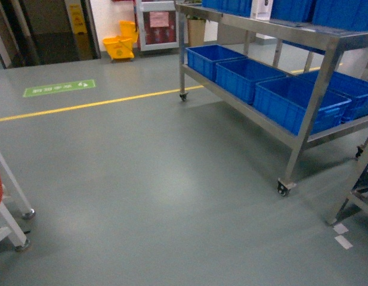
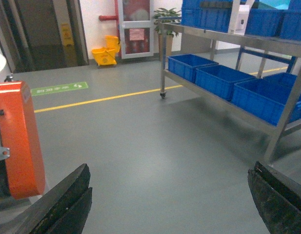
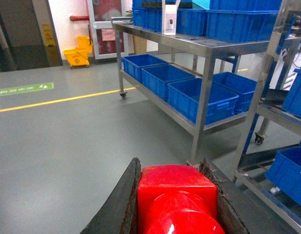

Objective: Pick red block from blue box to shelf

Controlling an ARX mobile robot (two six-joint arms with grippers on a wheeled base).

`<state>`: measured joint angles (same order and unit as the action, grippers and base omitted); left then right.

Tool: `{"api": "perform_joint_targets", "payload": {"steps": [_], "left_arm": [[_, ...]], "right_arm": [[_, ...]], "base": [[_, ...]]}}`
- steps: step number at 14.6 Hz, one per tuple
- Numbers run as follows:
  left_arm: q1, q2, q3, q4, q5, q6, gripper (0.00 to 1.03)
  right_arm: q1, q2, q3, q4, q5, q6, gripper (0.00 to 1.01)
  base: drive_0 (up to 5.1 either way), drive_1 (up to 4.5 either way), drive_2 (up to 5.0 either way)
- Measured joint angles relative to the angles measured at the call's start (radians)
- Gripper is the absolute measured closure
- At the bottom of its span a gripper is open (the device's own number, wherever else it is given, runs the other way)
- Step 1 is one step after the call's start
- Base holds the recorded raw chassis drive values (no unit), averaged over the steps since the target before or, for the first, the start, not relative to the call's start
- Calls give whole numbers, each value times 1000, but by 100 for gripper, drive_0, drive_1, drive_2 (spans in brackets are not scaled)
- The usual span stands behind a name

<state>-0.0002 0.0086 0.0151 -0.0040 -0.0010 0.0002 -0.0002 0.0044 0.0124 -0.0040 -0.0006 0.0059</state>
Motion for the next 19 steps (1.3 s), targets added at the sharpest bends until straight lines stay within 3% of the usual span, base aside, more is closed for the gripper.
{"api": "perform_joint_targets", "payload": {"steps": [19], "left_arm": [[0, 0, 0, 0, 0, 0, 5]], "right_arm": [[0, 0, 0, 0, 0, 0, 73]], "base": [[-151, -151, -151]]}}
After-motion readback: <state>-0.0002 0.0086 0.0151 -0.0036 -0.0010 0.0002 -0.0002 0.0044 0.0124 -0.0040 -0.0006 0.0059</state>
